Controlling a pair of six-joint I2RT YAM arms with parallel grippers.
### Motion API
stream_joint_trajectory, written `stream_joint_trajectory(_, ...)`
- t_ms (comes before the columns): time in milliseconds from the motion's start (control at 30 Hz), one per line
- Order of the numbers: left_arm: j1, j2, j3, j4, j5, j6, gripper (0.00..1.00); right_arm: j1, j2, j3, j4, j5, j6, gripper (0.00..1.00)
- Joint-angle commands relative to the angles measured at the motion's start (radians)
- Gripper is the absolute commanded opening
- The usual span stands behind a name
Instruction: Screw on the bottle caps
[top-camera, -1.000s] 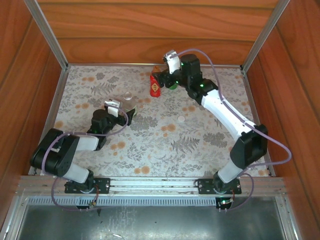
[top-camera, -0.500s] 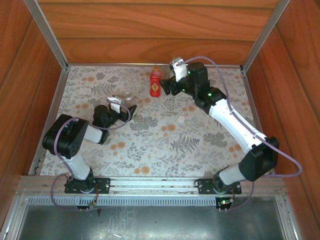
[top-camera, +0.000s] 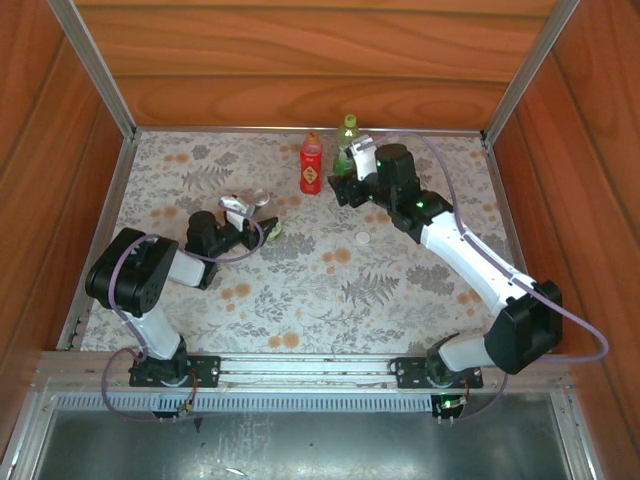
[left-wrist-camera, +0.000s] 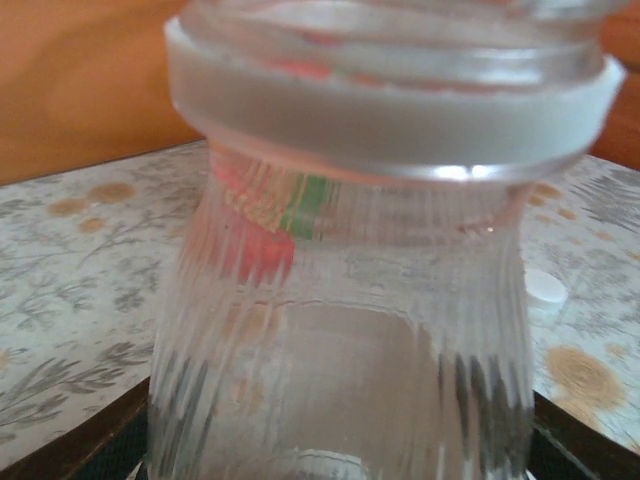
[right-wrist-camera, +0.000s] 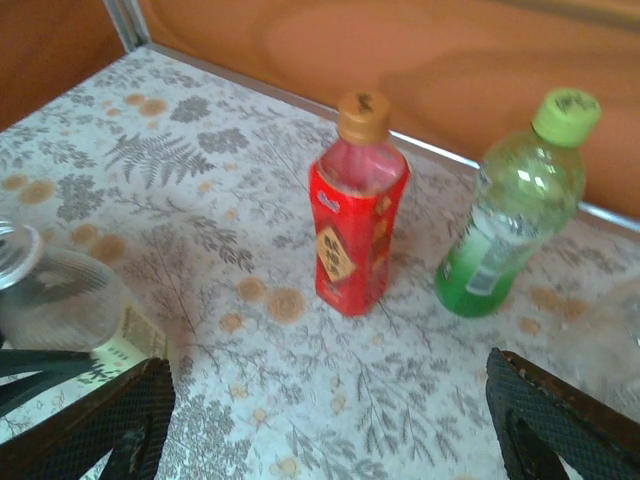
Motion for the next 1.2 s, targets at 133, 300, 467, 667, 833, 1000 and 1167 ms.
stream_joint_trajectory(133,-0.147,-0.045,-0.023,0.036,0.135,0.082,0.67,-0.004,-0.053,-0.166,-0.011,0.099,0.155,1.0)
stream_joint_trajectory(300,-0.264,-0.017,-0.011,0.031,0.139,0.086,0.67,-0.004,-0.056,-0.292,0.07,0.073,0.181,0.96)
stream_joint_trajectory(467,-0.331,0.011,-0.01,0.029,0.1,0.098,0.67,-0.005,0.016,-0.291,0.05,0.076,0.262,0.86)
stream_joint_trajectory(667,-0.366,0.017,-0.006,0.03,0.043,0.092,0.74,-0.016,0.121,-0.24,0.01,0.065,0.278,0.9)
stream_joint_trajectory(833,-0.376,0.006,-0.021,0.082,0.034,0.062,0.78,-0.028,0.107,-0.262,0.02,0.054,0.277,0.9)
stream_joint_trajectory(1000,-0.376,0.014,-0.041,0.163,0.06,0.029,0.77,-0.034,0.074,-0.296,0.026,0.057,0.281,0.9)
stream_joint_trajectory(1167,-0.375,0.02,-0.06,0.204,0.048,0.035,0.77,-0.038,0.071,-0.292,0.016,0.059,0.282,0.9)
